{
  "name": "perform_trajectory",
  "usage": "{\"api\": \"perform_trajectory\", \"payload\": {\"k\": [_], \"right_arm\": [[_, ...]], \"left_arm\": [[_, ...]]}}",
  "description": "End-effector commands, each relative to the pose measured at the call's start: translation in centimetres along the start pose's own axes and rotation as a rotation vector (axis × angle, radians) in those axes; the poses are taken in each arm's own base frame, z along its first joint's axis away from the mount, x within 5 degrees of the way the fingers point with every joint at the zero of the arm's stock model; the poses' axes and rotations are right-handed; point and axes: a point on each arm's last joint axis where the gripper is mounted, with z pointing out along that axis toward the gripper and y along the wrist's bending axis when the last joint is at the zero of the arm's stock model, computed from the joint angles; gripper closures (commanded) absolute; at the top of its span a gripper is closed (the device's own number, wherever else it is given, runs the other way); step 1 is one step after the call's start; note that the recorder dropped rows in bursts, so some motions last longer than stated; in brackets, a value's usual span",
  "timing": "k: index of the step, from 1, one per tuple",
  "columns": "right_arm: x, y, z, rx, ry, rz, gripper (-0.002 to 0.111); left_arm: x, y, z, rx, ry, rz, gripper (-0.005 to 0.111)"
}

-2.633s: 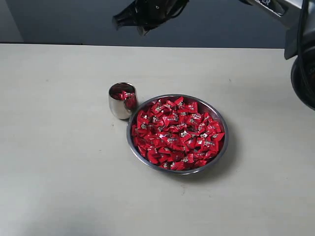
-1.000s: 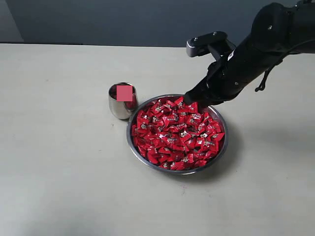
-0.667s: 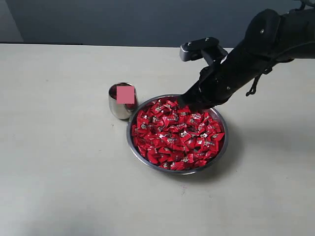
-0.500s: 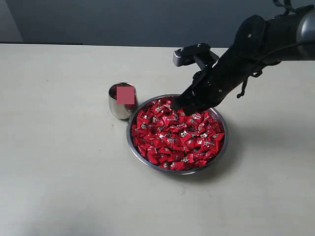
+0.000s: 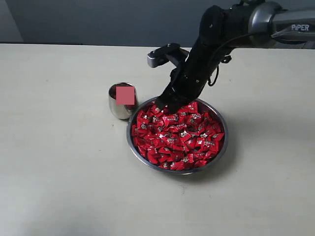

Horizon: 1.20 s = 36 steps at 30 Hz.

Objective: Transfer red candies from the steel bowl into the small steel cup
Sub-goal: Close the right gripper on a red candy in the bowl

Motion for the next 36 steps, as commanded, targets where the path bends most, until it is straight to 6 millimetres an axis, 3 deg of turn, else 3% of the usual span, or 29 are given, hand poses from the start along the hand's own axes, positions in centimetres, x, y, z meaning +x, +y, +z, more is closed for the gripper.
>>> {"api": "perform_trajectory", "payload": {"k": [1,8,15,17,25,36], "right_arm": [[-1.2,0.5,-0.7,0.065,0.033,-0.119,0.109],[-1.7,1.3,-0.3,0.064,0.027,-0.094,0.108],[-1.4,1.0,0.8,0.060,0.065,-0.019,0.070],[-1.3,0.9,1.2,0.061,0.072,0.000,0.064],[-0.7,0.4,3.2,0.069,0.121,0.099,0.065],[-0.9,0.1,3.4,0.090,0.102,0.098,0.065]], "left_arm": [[0.1,0.0,0.0,0.007,-0.003,0.000,0.106],[0.1,0.0,0.0,0.007,-0.003,0.000,0.106],[0.1,0.0,0.0,0.007,-0.003,0.000,0.106],[0.1,0.0,0.0,0.007,-0.003,0.000,0.106],[0.1,0.0,0.0,0.007,-0.003,0.000,0.106],[0.1,0.0,0.0,0.007,-0.003,0.000,0.106]]}}
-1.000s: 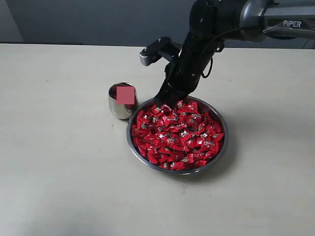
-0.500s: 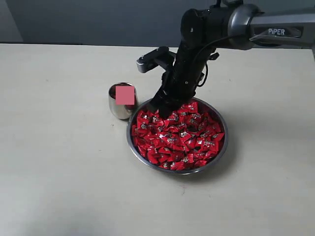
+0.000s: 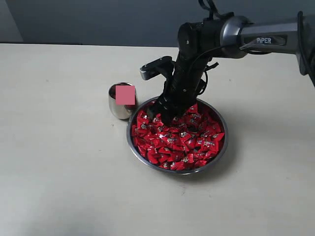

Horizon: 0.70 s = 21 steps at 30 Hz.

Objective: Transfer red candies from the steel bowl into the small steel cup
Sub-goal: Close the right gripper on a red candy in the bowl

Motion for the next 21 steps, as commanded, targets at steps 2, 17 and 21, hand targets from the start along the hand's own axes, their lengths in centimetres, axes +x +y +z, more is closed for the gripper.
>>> {"api": "perform_trajectory", "payload": {"k": [2,17,21], "right_arm": [[-0.2,-0.2,-0.2,0.014,-0.017,-0.001,0.065],[0.0,-0.3,1.4,0.001,0.018,0.015,0.065],[0.0,-0.3,1.4,0.002,0.013,0.017,0.065]], "left_arm": [[0.1,0.0,0.0,0.007,-0.003,0.000,0.106],[0.1,0.0,0.0,0.007,-0.003,0.000,0.106],[0.1,0.0,0.0,0.007,-0.003,0.000,0.106]]}}
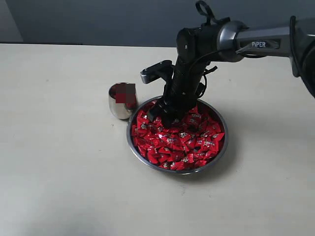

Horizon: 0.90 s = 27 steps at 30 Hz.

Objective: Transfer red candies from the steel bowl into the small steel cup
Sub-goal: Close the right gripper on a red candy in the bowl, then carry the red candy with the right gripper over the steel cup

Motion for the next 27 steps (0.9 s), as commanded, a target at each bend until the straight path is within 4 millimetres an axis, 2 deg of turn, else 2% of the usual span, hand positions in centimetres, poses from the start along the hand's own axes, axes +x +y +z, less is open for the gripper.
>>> {"api": "perform_trajectory", "payload": {"k": [1,5,10,11,18,20,23,27], "right_arm": [[-0.1,-0.1,0.3,0.001,-0.008,0.008,0.065],[-0.1,-0.2,0.3,0.006,-0.007,0.004,0.075],[-0.1,-0.2,0.3,0.009,-0.006,0.002,0.107],[-0.1,-0.2,0.3,0.009,-0.006,0.002,0.109],[-0.1,-0.3,-0.2,0.026,-0.011,-0.012,0.109],[-0.2,-0.2,-1.0,0.035,-0.027,-0.019,0.109],[-0.6,-0.1,-3.6,0.071,-0.100,-0.038,0.109],[-0.6,-0.2,-5.9,0.115,-0.136,-0.025,0.109]], "left_arm": [[0.1,0.0,0.0,0.007,-0.003,0.000,0.106],[0.1,0.0,0.0,0.007,-0.003,0.000,0.106],[0.1,0.0,0.0,0.007,-0.003,0.000,0.106],[0.1,0.0,0.0,0.007,-0.003,0.000,0.106],[0.1,0.0,0.0,0.007,-0.003,0.000,0.106],[0.1,0.0,0.0,0.007,-0.003,0.000,0.106],[0.1,0.0,0.0,0.007,-0.003,0.000,0.106],[0.1,0.0,0.0,0.007,-0.003,0.000,0.106]]}}
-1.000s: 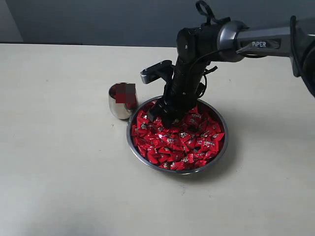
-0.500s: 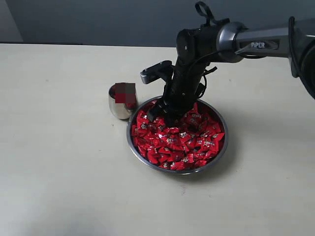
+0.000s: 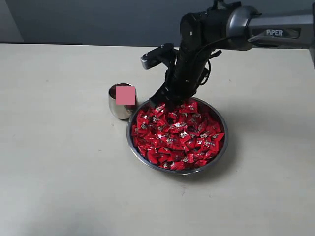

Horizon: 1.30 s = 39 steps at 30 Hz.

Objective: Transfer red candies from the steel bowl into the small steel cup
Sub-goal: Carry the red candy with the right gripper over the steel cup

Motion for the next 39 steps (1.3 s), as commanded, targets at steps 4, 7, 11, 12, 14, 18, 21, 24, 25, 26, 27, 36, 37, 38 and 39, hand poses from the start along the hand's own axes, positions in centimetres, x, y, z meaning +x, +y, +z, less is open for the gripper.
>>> {"api": "perform_trajectory", "payload": {"k": [4,7,11,12,14,18,21,24,25,26,27,36,37,38,39], "right_arm": [[-0.8,-0.7,-3.9,0.104,-0.126,0.028,0.109],[-1.8,-0.9,-4.6,0.132,-0.240,0.027,0.109],[-4.0,-0.6,-6.4,0.081,-0.357,0.069,0.109],[-4.5,-0.5,-6.8,0.067,-0.373,0.063,0.109],[-5.7,-0.2,-7.3,0.024,-0.400,0.039,0.109],[-7.6,0.1,-7.4,-0.052,-0.387,0.016,0.109],[-8.7,0.0,-6.6,-0.077,-0.346,-0.012,0.109],[-9.4,-0.1,-5.6,-0.102,-0.303,-0.028,0.109],[-9.5,0.0,-5.4,-0.117,-0.294,-0.032,0.109],[-9.7,0.3,-5.1,-0.140,-0.291,-0.038,0.109],[-9.8,0.4,-4.9,-0.164,-0.292,-0.039,0.109],[-9.9,1.9,-2.9,-0.267,-0.257,-0.062,0.109],[-9.9,2.2,-2.6,-0.270,-0.252,-0.067,0.109],[-9.9,2.4,-2.2,-0.267,-0.242,-0.073,0.109],[-10.0,2.6,-2.1,-0.266,-0.241,-0.077,0.109]], "left_arm": [[0.1,0.0,0.0,0.007,-0.003,0.000,0.106],[0.1,0.0,0.0,0.007,-0.003,0.000,0.106],[0.1,0.0,0.0,0.007,-0.003,0.000,0.106],[0.1,0.0,0.0,0.007,-0.003,0.000,0.106],[0.1,0.0,0.0,0.007,-0.003,0.000,0.106],[0.1,0.0,0.0,0.007,-0.003,0.000,0.106],[0.1,0.0,0.0,0.007,-0.003,0.000,0.106],[0.1,0.0,0.0,0.007,-0.003,0.000,0.106],[0.1,0.0,0.0,0.007,-0.003,0.000,0.106],[0.1,0.0,0.0,0.007,-0.003,0.000,0.106],[0.1,0.0,0.0,0.007,-0.003,0.000,0.106],[0.1,0.0,0.0,0.007,-0.003,0.000,0.106],[0.1,0.0,0.0,0.007,-0.003,0.000,0.106],[0.1,0.0,0.0,0.007,-0.003,0.000,0.106],[0.1,0.0,0.0,0.007,-0.003,0.000,0.106]]}}
